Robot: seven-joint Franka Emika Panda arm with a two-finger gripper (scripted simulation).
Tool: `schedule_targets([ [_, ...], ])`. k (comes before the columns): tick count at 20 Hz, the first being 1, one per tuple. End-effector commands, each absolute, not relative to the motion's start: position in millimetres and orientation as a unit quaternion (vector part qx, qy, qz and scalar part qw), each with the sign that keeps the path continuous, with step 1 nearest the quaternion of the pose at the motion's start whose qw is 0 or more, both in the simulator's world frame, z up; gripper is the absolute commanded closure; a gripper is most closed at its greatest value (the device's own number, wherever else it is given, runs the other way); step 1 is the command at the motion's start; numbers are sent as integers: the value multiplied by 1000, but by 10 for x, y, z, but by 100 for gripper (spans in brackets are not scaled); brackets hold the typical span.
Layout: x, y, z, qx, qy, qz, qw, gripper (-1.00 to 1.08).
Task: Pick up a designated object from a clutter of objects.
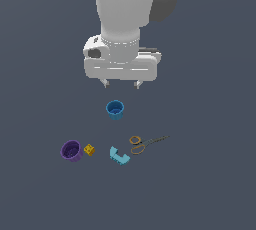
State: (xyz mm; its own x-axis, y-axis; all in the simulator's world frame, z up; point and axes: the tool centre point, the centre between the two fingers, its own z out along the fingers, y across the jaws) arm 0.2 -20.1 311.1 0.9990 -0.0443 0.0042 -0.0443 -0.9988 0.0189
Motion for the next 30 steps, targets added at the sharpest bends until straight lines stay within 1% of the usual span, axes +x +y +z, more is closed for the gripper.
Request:
schedule_targets([
  [1, 2, -201, 3112, 1000, -22, 2, 10, -20],
  [11, 32, -209, 3116, 1000, -24, 1, 11, -20],
  [17, 116, -292, 3020, 999, -52, 8, 10, -20],
  [24, 315, -520, 2764, 992, -124, 25, 9, -20],
  [30, 536, -855, 2410, 974, -219, 49, 10, -20],
])
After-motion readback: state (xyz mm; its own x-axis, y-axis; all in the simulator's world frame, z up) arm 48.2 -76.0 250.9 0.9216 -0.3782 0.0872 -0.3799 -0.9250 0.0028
